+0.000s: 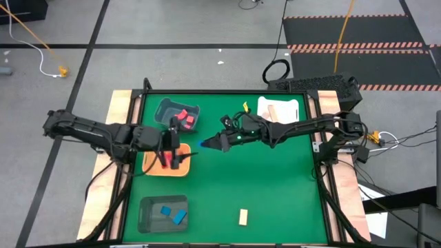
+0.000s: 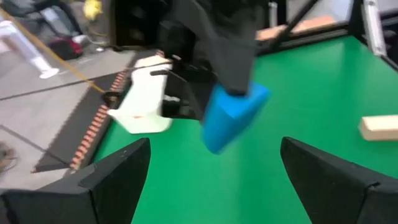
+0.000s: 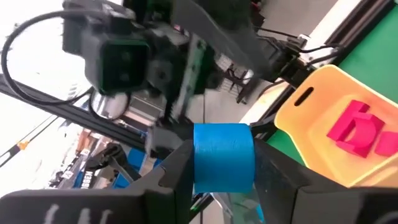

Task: Sort & place blocks by color
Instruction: Put the blue block into the black bin

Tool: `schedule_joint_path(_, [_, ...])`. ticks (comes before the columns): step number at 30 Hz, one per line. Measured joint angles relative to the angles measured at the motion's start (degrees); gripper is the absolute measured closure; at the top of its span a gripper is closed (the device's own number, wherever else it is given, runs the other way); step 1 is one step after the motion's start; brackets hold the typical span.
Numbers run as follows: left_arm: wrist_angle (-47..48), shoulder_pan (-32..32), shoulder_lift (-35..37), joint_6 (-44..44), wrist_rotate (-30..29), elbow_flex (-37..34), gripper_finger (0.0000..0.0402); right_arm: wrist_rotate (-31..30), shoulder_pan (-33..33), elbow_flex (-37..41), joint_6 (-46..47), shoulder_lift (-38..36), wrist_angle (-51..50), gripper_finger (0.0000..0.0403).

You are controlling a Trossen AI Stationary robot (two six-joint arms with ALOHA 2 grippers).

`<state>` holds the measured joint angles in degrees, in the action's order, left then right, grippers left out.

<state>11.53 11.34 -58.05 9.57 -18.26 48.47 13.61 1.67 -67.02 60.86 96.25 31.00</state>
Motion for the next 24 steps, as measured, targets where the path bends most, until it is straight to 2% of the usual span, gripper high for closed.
schedule_joint_path(4, [-3.2,0.0,-2.6,-0.6,2.8,0.0,0.0041,0.2,0.0,0.0,-0.1,0.0,0.5,0.0289])
schedule_joint_path(11, [-11.0,0.0,-6.4,-1.0,2.8,0.0,0.0041,3.2,0.1,0.0,0.0,0.0,0.3,0.0286])
schedule_joint_path(16, [-12.9,0.0,-7.6,-4.2,2.8,0.0,0.0051,4.2,0.1,0.0,-0.1,0.0,0.5,0.0286])
schedule_joint_path(20, [-12.9,0.0,-7.6,-5.6,2.8,0.0,0.0098,4.9,0.1,0.0,0.0,0.0,0.4,0.0288])
schedule_joint_path(24, [-12.7,0.0,-7.7,-5.2,3.2,0.0,0.0175,5.8,0.2,0.0,0.0,0.0,0.5,0.0286])
